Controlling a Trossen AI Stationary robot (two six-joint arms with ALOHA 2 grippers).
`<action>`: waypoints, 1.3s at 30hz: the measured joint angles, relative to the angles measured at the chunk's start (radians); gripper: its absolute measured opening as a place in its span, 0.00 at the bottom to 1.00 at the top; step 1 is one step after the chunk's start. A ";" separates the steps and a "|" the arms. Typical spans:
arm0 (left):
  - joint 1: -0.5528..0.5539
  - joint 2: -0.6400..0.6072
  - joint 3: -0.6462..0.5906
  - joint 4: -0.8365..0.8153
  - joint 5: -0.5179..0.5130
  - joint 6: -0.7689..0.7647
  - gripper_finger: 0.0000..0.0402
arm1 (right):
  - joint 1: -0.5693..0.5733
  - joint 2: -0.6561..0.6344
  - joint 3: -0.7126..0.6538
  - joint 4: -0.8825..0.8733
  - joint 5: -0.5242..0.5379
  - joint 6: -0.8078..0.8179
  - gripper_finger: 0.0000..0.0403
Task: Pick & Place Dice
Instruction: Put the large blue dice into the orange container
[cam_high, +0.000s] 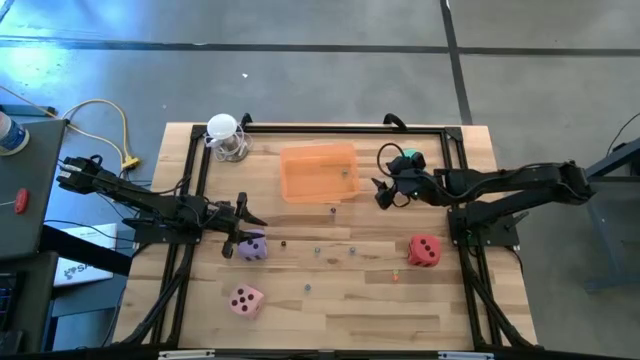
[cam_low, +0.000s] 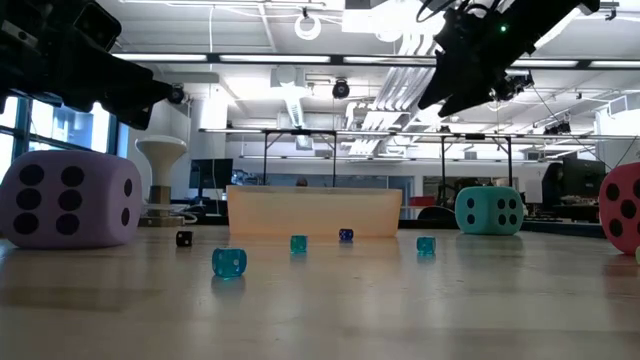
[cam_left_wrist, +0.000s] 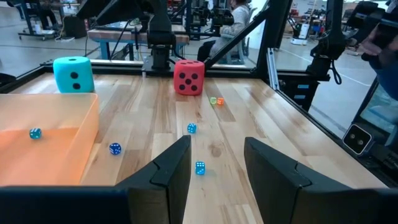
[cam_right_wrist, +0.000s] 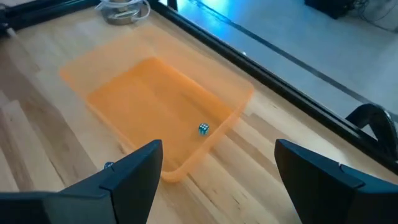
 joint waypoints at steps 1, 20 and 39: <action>0.000 0.000 0.000 0.000 0.000 0.000 0.36 | 0.000 0.004 0.000 0.002 -0.001 -0.004 0.75; 0.000 0.000 0.000 0.000 0.000 0.000 0.36 | 0.000 0.012 0.000 -0.033 -0.042 -0.008 0.75; 0.000 0.000 0.000 -0.001 0.000 0.000 0.36 | -0.005 -0.022 -0.002 -0.211 0.180 0.166 0.75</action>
